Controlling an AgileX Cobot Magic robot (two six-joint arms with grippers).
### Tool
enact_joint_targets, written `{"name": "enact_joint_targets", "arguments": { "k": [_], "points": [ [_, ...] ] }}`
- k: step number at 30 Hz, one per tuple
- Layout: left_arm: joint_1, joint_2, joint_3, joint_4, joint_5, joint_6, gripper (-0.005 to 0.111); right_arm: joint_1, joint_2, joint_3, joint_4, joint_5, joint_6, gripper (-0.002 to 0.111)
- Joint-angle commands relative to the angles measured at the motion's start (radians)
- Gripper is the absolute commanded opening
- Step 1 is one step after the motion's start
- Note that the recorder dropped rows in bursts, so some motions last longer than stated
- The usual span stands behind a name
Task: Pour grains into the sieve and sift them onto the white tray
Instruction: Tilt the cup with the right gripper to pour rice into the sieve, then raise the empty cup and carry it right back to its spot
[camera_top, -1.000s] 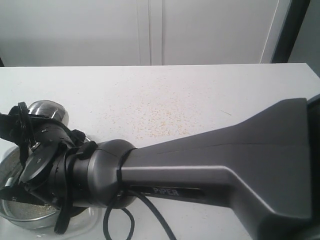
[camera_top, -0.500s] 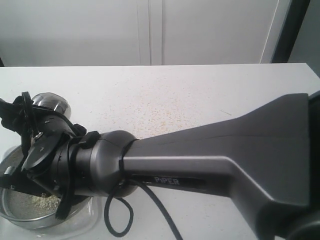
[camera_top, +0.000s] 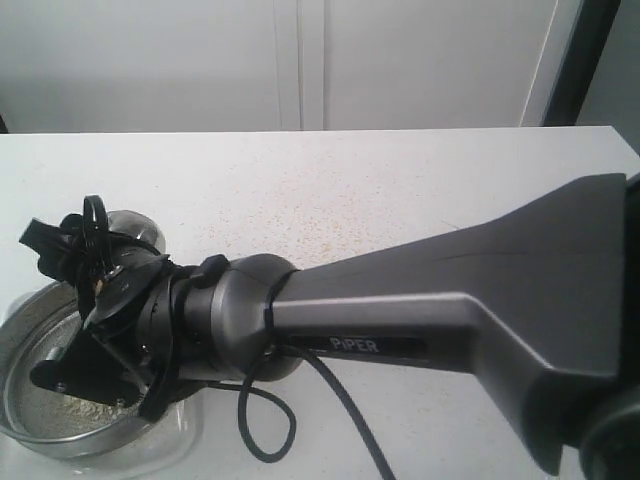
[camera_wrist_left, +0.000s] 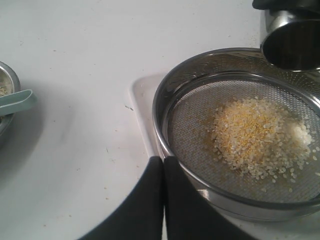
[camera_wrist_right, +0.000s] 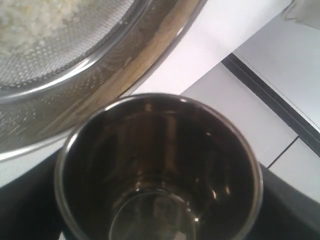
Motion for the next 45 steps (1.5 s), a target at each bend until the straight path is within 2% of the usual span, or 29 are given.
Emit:
{"name": "enact_joint_targets", "arguments": {
  "k": [1,4,5,9,14,21,29,38,42,45],
  "points": [
    [0.002,-0.005,0.005,-0.009,0.0,0.0,0.0,0.005,-0.021,0.022,-0.013,0.066,-0.042,0.0],
    [0.002,-0.005,0.005,-0.009,0.0,0.0,0.0,-0.009,-0.045,0.02,-0.003,0.042,0.395,0.0],
    [0.002,-0.005,0.005,-0.009,0.0,0.0,0.0,-0.01,-0.057,0.025,-0.003,0.018,0.465,0.0],
    [0.002,-0.005,0.005,-0.009,0.0,0.0,0.0,-0.023,-0.093,0.029,-0.001,-0.119,0.578,0.0],
    [0.002,-0.005,0.005,-0.009,0.0,0.0,0.0,-0.04,-0.104,0.029,-0.001,-0.141,0.756,0.0],
    [0.002,-0.005,0.005,-0.009,0.0,0.0,0.0,-0.102,-0.131,0.029,0.001,-0.159,1.191,0.0],
    [0.002,-0.005,0.005,-0.009,0.0,0.0,0.0,-0.192,-0.161,0.029,0.001,-0.284,1.526,0.0],
    [0.002,-0.005,0.005,-0.009,0.0,0.0,0.0,-0.268,-0.192,0.029,0.001,-0.36,1.798,0.0],
    [0.002,-0.005,0.005,-0.009,0.0,0.0,0.0,-0.32,-0.199,0.036,0.003,-0.448,1.869,0.0],
    [0.002,-0.005,0.005,-0.009,0.0,0.0,0.0,-0.343,-0.213,0.067,0.003,-0.448,1.871,0.0]
  ]
}}
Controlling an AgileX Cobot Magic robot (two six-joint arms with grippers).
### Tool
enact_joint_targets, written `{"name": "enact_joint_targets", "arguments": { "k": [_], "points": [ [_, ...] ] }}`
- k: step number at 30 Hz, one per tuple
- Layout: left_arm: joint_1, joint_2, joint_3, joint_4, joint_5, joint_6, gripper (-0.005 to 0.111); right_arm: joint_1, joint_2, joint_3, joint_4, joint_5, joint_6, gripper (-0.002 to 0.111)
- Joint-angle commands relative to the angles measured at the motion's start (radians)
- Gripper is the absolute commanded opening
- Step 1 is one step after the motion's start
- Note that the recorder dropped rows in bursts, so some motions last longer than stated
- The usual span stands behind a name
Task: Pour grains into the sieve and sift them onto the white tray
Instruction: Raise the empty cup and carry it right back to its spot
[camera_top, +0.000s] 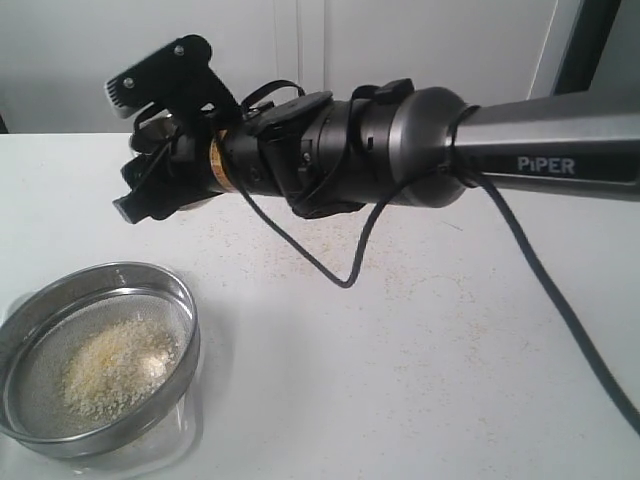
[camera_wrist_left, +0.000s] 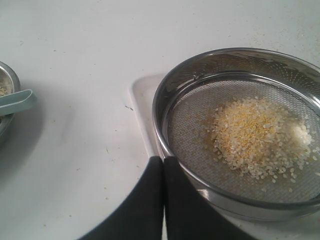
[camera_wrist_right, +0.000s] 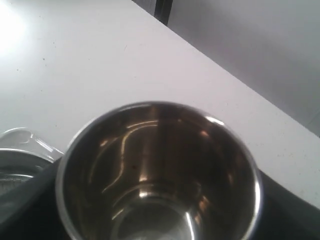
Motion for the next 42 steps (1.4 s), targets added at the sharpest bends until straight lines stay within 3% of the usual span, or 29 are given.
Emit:
{"name": "enact_joint_targets", "arguments": {
  "k": [1,11,27,35,42],
  "points": [
    [0.002,-0.005,0.005,-0.009,0.0,0.0,0.0,-0.041,-0.035,0.048,0.0,-0.021,0.026,0.0],
    [0.002,-0.005,0.005,-0.009,0.0,0.0,0.0,-0.121,-0.098,0.173,-0.002,0.043,0.016,0.0],
    [0.002,-0.005,0.005,-0.009,0.0,0.0,0.0,-0.156,-0.138,0.281,-0.116,0.307,0.328,0.0],
    [0.002,-0.005,0.005,-0.009,0.0,0.0,0.0,-0.156,-0.212,0.351,-0.116,0.234,0.326,0.0],
    [0.002,-0.005,0.005,-0.009,0.0,0.0,0.0,-0.156,-0.291,0.366,-0.116,0.214,0.187,0.0]
  ]
}}
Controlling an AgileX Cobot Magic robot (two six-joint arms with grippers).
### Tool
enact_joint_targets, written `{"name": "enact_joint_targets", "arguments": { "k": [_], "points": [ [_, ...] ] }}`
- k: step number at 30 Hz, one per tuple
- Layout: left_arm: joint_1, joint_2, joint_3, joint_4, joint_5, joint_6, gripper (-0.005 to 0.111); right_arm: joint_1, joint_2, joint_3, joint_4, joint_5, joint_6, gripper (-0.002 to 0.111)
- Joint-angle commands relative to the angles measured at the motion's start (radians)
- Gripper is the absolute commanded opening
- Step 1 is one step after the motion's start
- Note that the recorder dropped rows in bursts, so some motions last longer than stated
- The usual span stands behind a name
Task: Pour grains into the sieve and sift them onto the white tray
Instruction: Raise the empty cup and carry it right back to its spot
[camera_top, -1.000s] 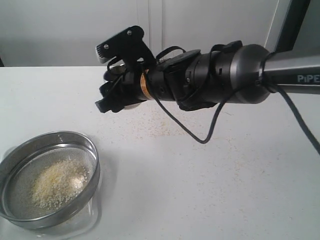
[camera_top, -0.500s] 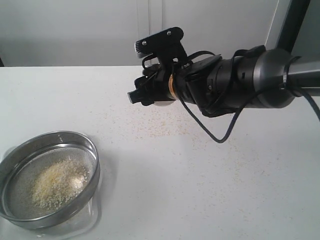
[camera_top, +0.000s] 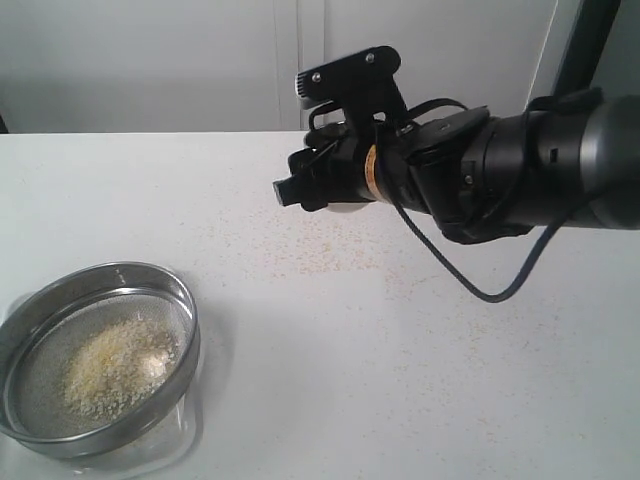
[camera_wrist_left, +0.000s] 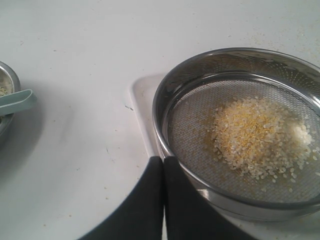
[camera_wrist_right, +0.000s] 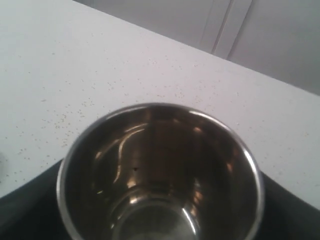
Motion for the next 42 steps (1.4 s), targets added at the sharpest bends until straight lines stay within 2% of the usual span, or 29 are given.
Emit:
{"name": "enact_joint_targets", "arguments": {
  "k": [1,12,14,18,21,23,27,31,35,36,38,42],
  "points": [
    [0.002,-0.005,0.005,-0.009,0.0,0.0,0.0,-0.002,-0.068,0.005,-0.013,-0.009,-0.089,0.0],
    [0.002,-0.005,0.005,-0.009,0.0,0.0,0.0,-0.012,-0.196,0.059,0.011,-0.069,-0.115,0.0],
    [0.002,-0.005,0.005,-0.009,0.0,0.0,0.0,-0.017,-0.2,0.071,0.176,-0.087,-0.298,0.0],
    [0.002,-0.005,0.005,-0.009,0.0,0.0,0.0,-0.031,-0.2,0.104,0.741,-0.146,-1.05,0.0],
    [0.002,-0.005,0.005,-0.009,0.0,0.0,0.0,-0.041,-0.219,0.146,1.131,-0.256,-1.372,0.0],
    [0.002,-0.005,0.005,-0.009,0.0,0.0,0.0,-0.054,-0.231,0.182,1.32,-0.364,-1.39,0.0],
    [0.002,-0.005,0.005,-0.009,0.0,0.0,0.0,-0.092,-0.24,0.254,1.471,-0.499,-1.461,0.0],
    [0.002,-0.005,0.005,-0.009,0.0,0.0,0.0,-0.115,-0.239,0.31,1.668,-0.561,-1.686,0.0],
    [0.002,-0.005,0.005,-0.009,0.0,0.0,0.0,-0.165,-0.239,0.353,1.936,-0.663,-1.836,0.0],
    [0.002,-0.005,0.005,-0.009,0.0,0.0,0.0,-0.185,-0.239,0.375,2.038,-0.726,-1.937,0.0],
    [0.002,-0.005,0.005,-0.009,0.0,0.0,0.0,-0.19,-0.239,0.392,2.046,-0.79,-2.029,0.0],
    [0.002,-0.005,0.005,-0.009,0.0,0.0,0.0,-0.195,-0.184,0.392,2.053,-0.901,-2.064,0.0]
  ]
}}
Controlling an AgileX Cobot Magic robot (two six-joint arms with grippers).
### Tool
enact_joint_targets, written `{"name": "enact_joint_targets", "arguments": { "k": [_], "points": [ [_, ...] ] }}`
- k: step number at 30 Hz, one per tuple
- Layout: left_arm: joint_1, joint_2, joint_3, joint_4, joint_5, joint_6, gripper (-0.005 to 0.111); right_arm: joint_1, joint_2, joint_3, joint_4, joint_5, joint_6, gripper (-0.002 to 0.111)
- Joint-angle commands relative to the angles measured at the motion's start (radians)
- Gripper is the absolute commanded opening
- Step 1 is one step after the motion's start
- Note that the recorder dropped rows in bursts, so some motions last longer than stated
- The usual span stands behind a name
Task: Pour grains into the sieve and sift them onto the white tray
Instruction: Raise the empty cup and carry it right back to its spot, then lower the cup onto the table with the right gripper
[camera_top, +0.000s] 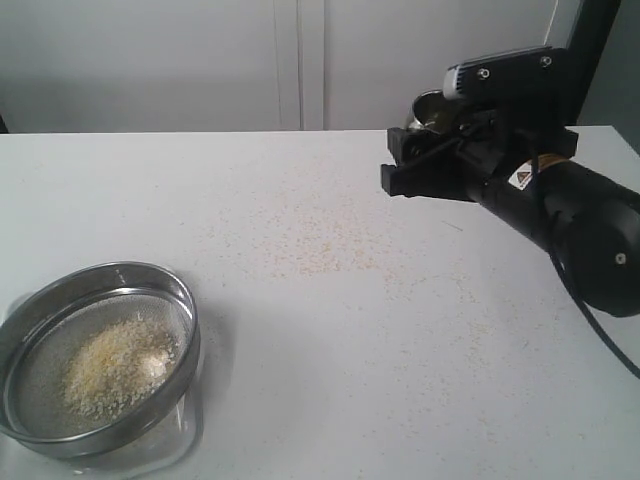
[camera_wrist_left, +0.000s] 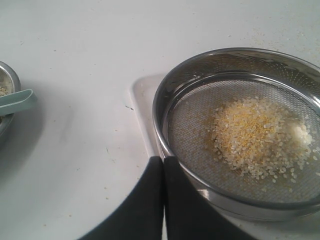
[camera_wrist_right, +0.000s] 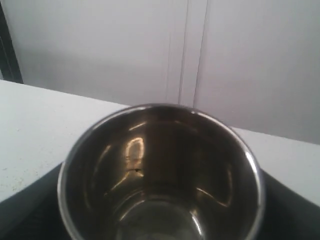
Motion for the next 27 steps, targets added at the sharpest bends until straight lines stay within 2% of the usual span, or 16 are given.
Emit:
{"name": "enact_joint_targets", "arguments": {
  "k": [1,9,27],
  "points": [
    [0.002,-0.005,0.005,-0.009,0.0,0.0,0.0,-0.012,0.061,0.003,0.018,-0.152,-0.041,0.0],
    [-0.001,-0.005,0.005,-0.009,0.0,0.0,0.0,-0.035,0.288,-0.002,0.034,-0.239,-0.033,0.0],
    [-0.001,-0.005,0.005,-0.009,0.0,0.0,0.0,-0.058,0.499,-0.075,0.056,-0.312,-0.033,0.0]
  ]
}}
